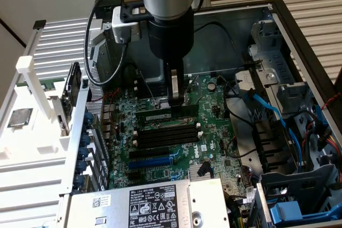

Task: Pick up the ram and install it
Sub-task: 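Insert the ram into the slot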

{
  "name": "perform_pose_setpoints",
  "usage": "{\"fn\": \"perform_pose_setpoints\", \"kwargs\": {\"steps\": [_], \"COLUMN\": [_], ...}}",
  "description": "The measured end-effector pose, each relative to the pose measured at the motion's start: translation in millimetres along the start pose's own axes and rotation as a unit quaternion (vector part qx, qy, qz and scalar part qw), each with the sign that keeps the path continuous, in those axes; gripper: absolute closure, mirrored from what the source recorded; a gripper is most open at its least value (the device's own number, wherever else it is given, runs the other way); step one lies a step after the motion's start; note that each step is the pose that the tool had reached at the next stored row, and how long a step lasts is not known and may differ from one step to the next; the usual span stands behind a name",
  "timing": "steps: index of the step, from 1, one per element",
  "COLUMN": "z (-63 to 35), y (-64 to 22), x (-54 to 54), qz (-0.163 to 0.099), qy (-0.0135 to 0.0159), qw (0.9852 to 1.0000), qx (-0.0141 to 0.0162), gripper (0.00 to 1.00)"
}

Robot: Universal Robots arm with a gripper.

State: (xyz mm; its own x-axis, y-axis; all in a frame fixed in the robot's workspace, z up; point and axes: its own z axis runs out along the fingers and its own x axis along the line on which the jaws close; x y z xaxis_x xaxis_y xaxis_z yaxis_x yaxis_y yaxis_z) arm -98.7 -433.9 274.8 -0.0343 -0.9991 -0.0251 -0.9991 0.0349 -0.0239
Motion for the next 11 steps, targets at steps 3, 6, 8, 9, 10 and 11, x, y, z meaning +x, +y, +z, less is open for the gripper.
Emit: {"fn": "perform_pose_setpoints", "kwargs": {"steps": [3, 6, 8, 9, 10, 11], "z": [5.2, 8.9, 11.2, 11.8, 12.2, 12.7], "y": [0.1, 0.2, 0.2, 0.2, 0.2, 0.2], "x": [0.7, 2.5, 3.9, 4.2, 4.4, 4.4], "qz": [0.000, 0.000, -0.001, -0.001, -0.002, -0.002], "qy": [0.0000, 0.0001, 0.0000, -0.0001, -0.0001, -0.0002], "qw": [1.0000, 1.0000, 1.0000, 1.0000, 1.0000, 1.0000], "qx": [0.0000, -0.0001, 0.0000, 0.0000, 0.0000, 0.0000], "gripper": [0.88, 0.88, 0.88, 0.88, 0.88, 0.88]}}
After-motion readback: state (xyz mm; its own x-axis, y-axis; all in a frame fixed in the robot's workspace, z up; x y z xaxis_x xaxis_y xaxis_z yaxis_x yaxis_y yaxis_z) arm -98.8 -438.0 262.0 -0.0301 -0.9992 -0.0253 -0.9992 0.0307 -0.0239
